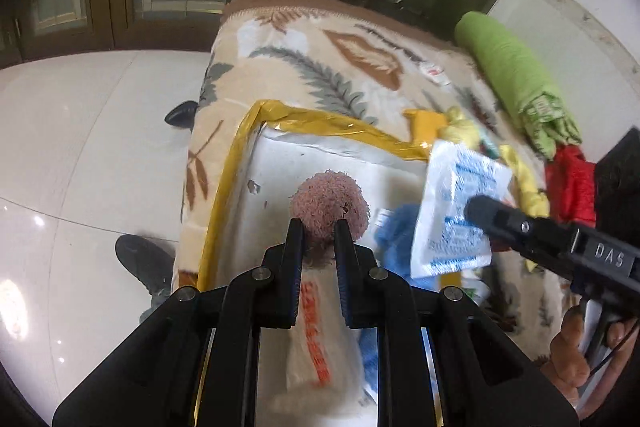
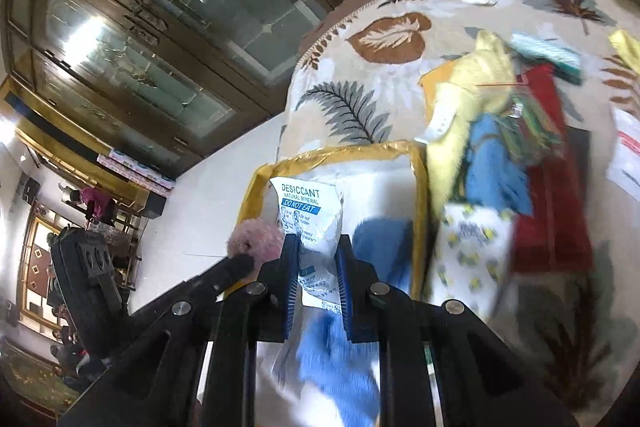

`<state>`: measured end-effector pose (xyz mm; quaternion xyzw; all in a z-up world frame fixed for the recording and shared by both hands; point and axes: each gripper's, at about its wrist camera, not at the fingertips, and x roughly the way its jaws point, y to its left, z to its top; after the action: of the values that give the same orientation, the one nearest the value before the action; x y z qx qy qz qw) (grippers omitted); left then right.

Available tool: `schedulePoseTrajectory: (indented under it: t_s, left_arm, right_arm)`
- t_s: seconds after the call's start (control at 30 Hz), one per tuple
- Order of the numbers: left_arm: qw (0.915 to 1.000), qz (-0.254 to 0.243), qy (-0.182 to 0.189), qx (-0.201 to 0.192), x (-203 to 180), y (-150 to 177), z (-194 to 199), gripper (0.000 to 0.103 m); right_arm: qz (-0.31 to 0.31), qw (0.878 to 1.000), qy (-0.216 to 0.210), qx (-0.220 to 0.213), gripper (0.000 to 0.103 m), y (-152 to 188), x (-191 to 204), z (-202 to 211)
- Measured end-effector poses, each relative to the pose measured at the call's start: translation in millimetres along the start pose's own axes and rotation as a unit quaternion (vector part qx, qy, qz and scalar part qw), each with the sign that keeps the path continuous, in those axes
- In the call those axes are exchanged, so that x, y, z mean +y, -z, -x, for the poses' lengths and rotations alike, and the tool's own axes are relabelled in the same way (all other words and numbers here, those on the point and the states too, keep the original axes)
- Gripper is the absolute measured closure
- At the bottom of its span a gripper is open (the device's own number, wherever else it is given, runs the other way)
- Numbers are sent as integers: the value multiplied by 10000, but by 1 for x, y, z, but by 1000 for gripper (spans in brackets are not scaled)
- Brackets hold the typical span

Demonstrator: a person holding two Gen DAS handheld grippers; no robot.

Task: Organize soft objects
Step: 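Lower plush ball and desiccant packet into the clear bag and release both, then grasp the green-printed medicine box with left tool while right tool grasps yellow towel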

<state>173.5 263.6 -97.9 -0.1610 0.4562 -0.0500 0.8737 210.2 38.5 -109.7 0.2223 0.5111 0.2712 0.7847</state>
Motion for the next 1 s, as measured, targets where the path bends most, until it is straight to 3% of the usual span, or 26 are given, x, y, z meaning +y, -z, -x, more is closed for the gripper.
schedulePoseTrajectory:
  t_s: [0.3,0.37,0.43,0.47,0.53,0.57,0.7,0.8,0.87,1.0]
  left_arm:
    - [9995,28,-176,247,15,-4,-39,87]
    - [9997,57,-151,199,19,-4,-38,81]
    - [9995,183,-17,253,22,-6,-36,75]
    - [9994,237,25,261,22,-6,-34,65]
    - [9993,298,143,164,21,-6,-25,42]
    - [9991,317,247,138,19,-4,-21,38]
    - [9992,303,240,-111,8,10,9,38]
    - [9959,641,567,-305,-4,32,32,38]
    - [9975,396,538,-212,-27,44,37,38]
    - [9981,-493,355,-27,-93,71,36,38]
  right_arm:
    - [428,9973,577,127,82,-7,9,-43]
    - [484,9971,570,124,80,-5,8,-45]
    - [501,9973,537,62,57,-2,9,-41]
    - [478,9975,524,8,39,-2,9,-38]
    - [468,9975,459,-274,35,1,10,-20]
    - [498,9972,446,-347,35,2,12,-10]
    - [553,9959,326,-631,35,21,12,42]
    - [542,9934,459,-906,32,45,-2,83]
    - [343,9923,630,-1011,27,62,-22,106]
    - [-183,9942,635,-847,27,86,-65,129]
